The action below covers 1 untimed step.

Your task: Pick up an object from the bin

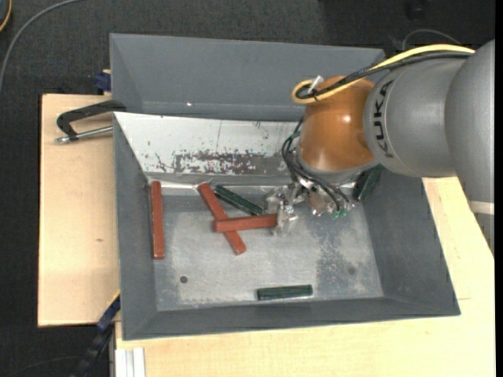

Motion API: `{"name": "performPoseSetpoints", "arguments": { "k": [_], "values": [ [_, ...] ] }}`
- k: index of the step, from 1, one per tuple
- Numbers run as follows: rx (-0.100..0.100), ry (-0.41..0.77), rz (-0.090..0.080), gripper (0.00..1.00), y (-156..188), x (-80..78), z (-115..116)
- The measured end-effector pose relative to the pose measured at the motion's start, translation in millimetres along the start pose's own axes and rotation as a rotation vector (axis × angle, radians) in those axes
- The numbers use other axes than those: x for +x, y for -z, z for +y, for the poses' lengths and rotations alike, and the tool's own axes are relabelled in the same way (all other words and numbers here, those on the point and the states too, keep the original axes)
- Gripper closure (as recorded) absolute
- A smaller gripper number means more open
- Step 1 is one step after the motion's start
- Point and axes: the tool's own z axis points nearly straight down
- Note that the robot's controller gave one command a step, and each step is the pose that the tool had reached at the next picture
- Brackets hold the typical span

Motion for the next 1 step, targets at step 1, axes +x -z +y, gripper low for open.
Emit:
{"name": "performPoseSetpoints", "arguments": {
  "k": [1],
  "values": [
    [0.002, 0.075, -0.005, 1.0, 138.5, 17.2, -16.1]
  ]
}}
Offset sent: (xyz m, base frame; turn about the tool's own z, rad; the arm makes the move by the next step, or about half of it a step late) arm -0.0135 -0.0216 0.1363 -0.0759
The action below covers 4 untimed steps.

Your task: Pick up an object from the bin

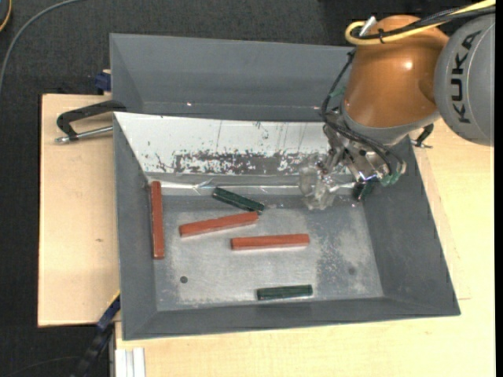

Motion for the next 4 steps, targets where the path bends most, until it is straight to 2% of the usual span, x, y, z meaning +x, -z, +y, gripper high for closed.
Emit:
{"name": "performPoseSetpoints", "arguments": {
  "k": [1, 2, 3, 4],
  "values": [
    [-0.001, 0.0, 0.001, 0.0, -1, 0.4, 0],
    [-0.004, 0.204, 0.001, 0.0, -140, 10.9, 60],
    [0.0, 0.204, -0.004, 1.0, -135, 8.7, 59],
    [-0.002, 0.204, 0.003, 0.0, -138, 11.1, 59]
  ]
}}
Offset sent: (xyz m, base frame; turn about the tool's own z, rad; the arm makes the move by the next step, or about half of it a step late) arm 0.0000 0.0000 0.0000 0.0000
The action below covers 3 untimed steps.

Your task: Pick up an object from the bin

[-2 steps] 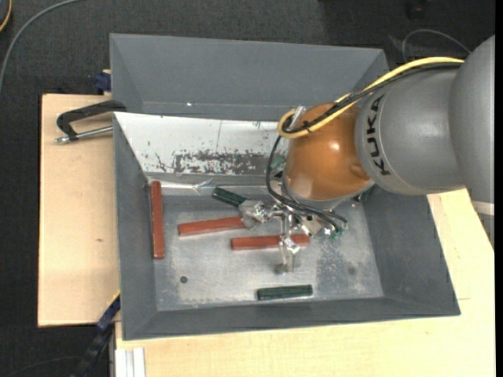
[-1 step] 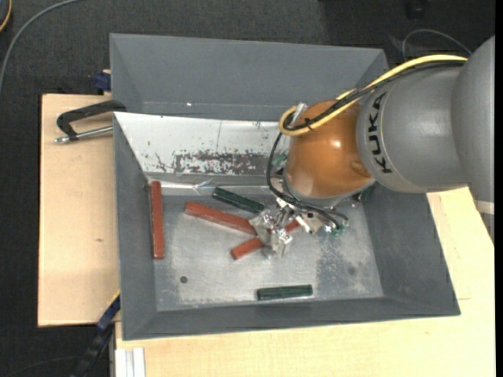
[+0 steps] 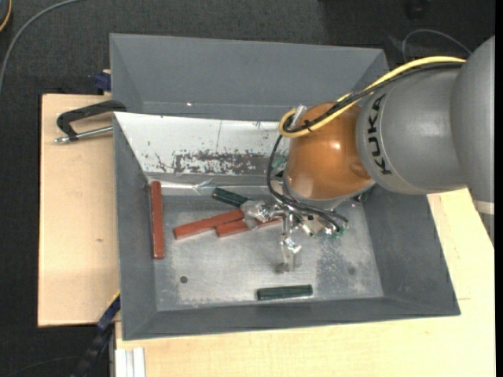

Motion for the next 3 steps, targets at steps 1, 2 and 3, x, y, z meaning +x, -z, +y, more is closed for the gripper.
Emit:
{"name": "performPoseSetpoints", "arguments": {
  "k": [1, 2, 3],
  "values": [
    [0.0, 0.153, -0.008, 0.0, 27, -78.4, 38],
    [-0.001, 0.19, -0.002, 0.0, -2, -94.5, 49],
    [-0.001, 0.188, -0.002, 1.0, 0, -94.5, 48]
  ]
}}
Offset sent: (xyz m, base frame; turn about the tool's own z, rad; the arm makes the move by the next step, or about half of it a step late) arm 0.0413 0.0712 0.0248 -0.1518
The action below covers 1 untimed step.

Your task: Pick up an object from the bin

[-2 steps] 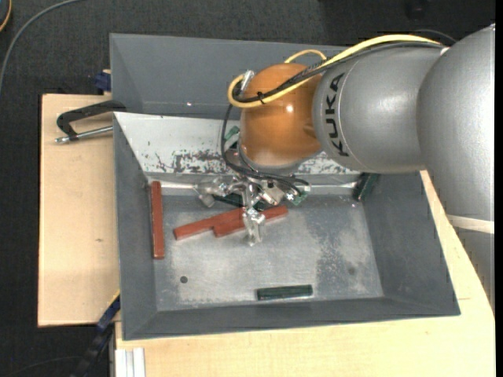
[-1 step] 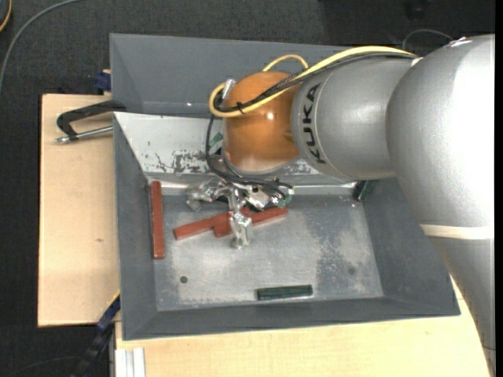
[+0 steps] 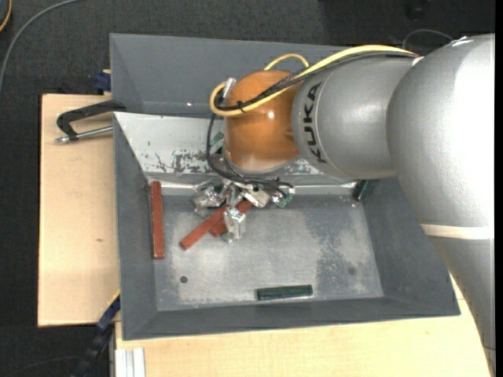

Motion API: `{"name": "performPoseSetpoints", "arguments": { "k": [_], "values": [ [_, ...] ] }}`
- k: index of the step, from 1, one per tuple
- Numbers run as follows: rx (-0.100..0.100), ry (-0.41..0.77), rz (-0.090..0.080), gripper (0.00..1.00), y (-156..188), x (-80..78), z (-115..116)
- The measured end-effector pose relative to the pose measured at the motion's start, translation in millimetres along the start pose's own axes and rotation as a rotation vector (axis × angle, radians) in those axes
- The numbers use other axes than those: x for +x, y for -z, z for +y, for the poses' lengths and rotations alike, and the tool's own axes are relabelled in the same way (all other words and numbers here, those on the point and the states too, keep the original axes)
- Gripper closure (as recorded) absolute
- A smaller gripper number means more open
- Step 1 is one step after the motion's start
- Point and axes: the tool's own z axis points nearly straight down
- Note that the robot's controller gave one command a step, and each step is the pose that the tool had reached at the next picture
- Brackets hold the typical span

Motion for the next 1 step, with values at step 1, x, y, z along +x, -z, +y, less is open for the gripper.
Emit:
{"name": "performPoseSetpoints", "arguments": {
  "k": [1],
  "values": [
    [0.002, 0.111, -0.002, 1.0, 150.3, 5.1, 5.7]
  ]
}}
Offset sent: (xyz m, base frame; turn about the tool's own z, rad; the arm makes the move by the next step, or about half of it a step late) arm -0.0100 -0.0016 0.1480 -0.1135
